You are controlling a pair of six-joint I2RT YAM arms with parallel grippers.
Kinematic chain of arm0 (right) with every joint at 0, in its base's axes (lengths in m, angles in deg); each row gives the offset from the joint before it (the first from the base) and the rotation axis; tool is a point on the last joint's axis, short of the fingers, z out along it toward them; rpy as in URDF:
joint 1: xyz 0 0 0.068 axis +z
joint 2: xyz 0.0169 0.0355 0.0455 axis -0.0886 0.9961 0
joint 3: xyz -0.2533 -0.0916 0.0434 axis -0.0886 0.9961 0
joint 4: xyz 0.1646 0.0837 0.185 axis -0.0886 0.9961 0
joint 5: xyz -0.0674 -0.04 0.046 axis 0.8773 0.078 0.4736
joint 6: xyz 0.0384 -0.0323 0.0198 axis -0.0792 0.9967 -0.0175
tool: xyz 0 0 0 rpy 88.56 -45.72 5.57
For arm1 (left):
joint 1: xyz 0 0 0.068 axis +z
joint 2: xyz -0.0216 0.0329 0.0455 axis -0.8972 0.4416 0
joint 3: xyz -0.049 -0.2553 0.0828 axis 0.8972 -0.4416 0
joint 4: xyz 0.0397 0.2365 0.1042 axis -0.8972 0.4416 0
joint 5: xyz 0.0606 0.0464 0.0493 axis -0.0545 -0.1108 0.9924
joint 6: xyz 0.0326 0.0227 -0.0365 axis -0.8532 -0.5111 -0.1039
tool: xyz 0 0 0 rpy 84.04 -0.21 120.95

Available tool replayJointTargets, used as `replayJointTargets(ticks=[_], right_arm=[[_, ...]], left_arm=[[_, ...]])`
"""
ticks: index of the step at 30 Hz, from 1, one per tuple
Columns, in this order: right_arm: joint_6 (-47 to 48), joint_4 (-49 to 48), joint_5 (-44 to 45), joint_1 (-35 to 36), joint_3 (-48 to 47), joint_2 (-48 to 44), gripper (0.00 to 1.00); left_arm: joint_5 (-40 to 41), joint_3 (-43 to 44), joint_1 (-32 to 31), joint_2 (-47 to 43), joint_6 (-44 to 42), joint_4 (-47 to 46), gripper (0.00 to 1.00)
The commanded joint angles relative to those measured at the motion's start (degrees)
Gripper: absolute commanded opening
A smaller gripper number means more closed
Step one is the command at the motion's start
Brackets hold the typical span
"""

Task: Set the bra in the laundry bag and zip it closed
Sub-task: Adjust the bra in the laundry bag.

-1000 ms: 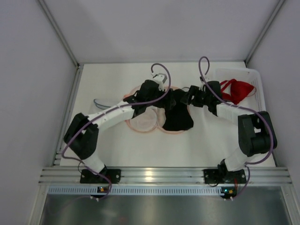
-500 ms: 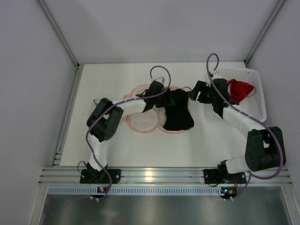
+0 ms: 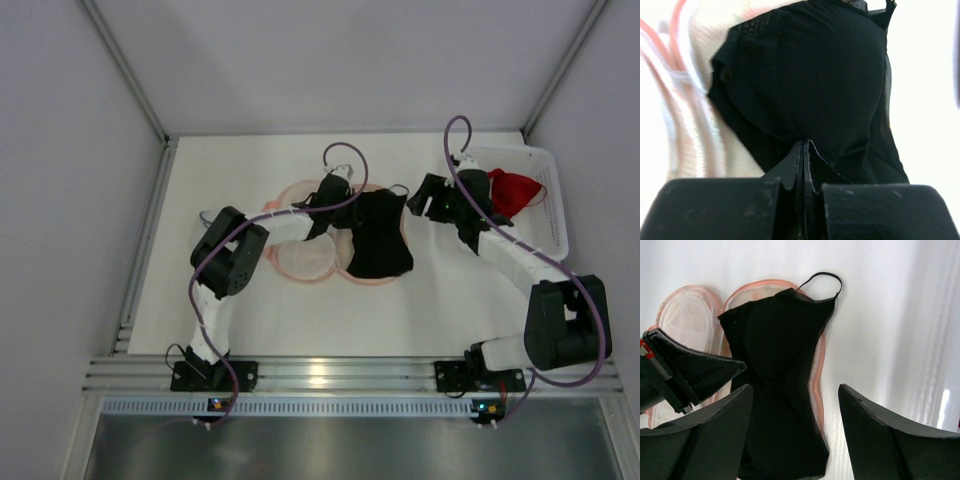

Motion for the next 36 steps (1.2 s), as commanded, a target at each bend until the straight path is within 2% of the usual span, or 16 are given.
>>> replayJointTargets(ticks=[1,7,12,19,23,26,27,36], right_arm=[[0.7,-1.0,0.1,-0.5,0.2,-1.5,0.7],[-0.3,-2.4,-1.2,-0.5,1.1,-1.0,0.7],[-1.1,-3.3,-2.3,-0.5,1.8,-0.2,0.69],[-1.5,-4.8,-4.2,-0.4,2.9,0.9,0.69],[-2.3,-6.1,-5.0,-0.3,3.1,2.4,0.68],[-2.8,-7.8,-4.8,-0.1,3.1,3.5,0.67],[-2.9,-8.0,-4.9,-0.1,2.8,4.0,0.67],[-2.0,-9.6,-5.9,1.5,2.7,5.6,0.65]], left_arm=[[-0.5,-0.3,1.5,-6.2,-5.4,-3.4,0.0],[-0.6,-2.7,2.6,-9.6,-11.9,-1.9,0.0],[-2.6,-2.6,3.0,-8.0,-13.9,-1.1,0.0],[0.0,-2.5,3.0,-6.0,-15.5,1.1,0.0],[3.0,-3.9,3.0,-7.9,-19.5,3.2,0.0],[-6.7,-4.5,2.8,-9.1,-22.5,3.1,0.0],[-7.5,-4.2,2.6,-8.7,-23.3,3.1,0.0],[-5.1,-0.6,0.1,-5.0,-24.3,3.1,0.0]])
